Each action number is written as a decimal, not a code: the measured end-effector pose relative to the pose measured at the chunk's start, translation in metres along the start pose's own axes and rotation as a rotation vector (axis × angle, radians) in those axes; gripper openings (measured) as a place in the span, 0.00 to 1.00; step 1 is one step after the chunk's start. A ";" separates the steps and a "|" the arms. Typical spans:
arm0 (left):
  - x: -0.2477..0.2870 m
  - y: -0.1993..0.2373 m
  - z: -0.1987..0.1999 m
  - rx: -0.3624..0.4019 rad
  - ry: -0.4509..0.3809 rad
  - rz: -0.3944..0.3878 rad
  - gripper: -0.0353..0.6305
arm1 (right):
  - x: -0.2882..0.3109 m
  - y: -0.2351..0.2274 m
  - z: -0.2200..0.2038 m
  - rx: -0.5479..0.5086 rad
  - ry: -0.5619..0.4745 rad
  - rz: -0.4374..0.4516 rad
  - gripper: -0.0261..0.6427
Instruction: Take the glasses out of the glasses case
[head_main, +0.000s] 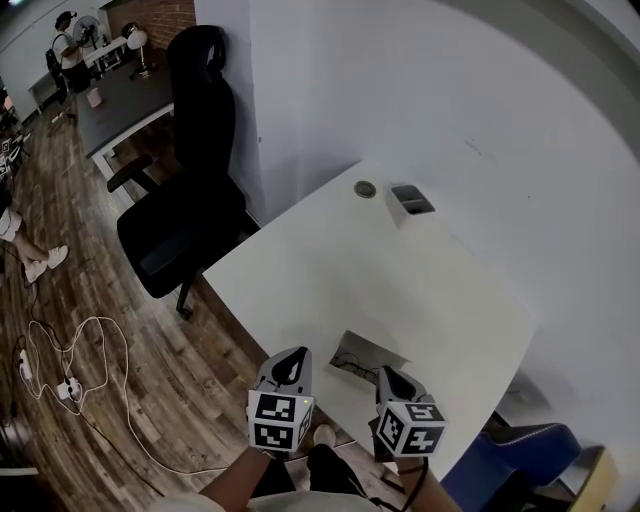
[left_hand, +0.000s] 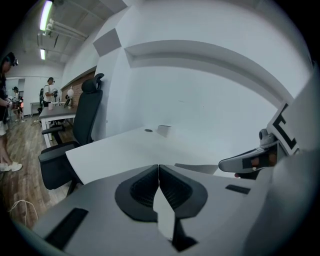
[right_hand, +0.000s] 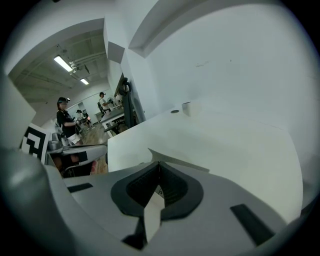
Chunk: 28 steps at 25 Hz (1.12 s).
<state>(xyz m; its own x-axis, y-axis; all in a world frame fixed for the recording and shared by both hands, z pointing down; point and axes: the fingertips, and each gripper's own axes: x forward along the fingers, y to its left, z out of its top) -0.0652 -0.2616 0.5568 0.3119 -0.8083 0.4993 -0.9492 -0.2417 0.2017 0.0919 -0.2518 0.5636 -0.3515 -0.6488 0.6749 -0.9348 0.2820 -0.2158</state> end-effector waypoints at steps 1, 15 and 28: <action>0.000 0.000 -0.003 0.000 0.005 0.000 0.08 | 0.001 0.001 -0.002 -0.014 0.006 0.002 0.09; -0.006 0.005 -0.026 -0.008 0.050 0.015 0.08 | 0.014 0.008 -0.024 -0.225 0.142 0.097 0.09; -0.010 0.014 -0.034 -0.032 0.052 0.041 0.08 | 0.025 0.011 -0.031 -0.406 0.246 0.174 0.10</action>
<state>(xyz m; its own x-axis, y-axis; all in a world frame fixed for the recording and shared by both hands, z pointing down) -0.0800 -0.2391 0.5832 0.2750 -0.7882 0.5505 -0.9597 -0.1905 0.2066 0.0749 -0.2432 0.5996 -0.4324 -0.3962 0.8100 -0.7513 0.6550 -0.0806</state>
